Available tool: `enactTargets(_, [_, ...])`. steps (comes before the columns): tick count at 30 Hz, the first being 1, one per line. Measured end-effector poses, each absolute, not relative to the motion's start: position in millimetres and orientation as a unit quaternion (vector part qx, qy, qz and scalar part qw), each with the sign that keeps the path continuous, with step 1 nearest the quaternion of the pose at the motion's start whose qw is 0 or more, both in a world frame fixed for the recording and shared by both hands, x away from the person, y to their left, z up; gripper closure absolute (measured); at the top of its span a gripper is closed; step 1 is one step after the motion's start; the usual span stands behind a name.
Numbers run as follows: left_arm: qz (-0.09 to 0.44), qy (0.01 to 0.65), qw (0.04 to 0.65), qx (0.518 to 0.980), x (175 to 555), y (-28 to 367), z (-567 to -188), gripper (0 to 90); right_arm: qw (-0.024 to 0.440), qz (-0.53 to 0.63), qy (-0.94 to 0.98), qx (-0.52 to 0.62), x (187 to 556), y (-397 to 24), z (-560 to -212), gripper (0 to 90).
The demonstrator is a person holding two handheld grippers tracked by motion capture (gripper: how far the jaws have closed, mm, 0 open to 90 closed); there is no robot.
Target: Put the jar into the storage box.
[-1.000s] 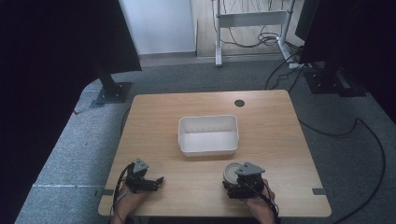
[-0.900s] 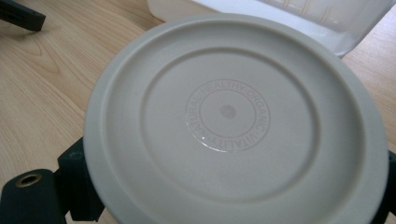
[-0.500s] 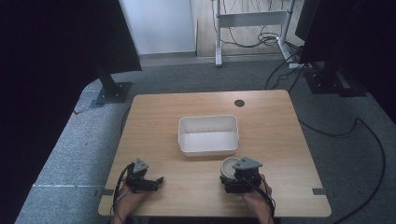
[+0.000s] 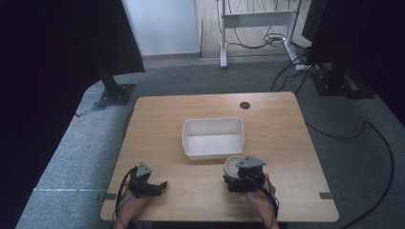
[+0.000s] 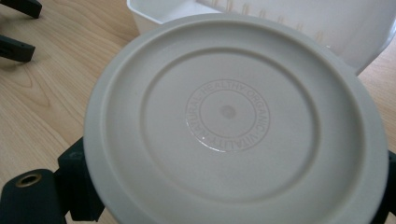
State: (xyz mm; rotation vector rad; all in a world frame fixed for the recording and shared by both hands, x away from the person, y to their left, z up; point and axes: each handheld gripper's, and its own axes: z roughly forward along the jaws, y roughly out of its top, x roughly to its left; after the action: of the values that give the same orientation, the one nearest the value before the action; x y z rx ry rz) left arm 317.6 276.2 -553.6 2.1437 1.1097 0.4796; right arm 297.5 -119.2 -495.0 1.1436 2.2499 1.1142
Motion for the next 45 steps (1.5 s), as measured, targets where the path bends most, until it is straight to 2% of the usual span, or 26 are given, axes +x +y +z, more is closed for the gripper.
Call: enactTargets(45, [0.184, 0.425, 0.334, 0.821, 317.6, 276.1, -553.7, 0.7, 0.208, 0.403, 0.793, 0.408, 355.9, -89.7, -472.8, 9.4])
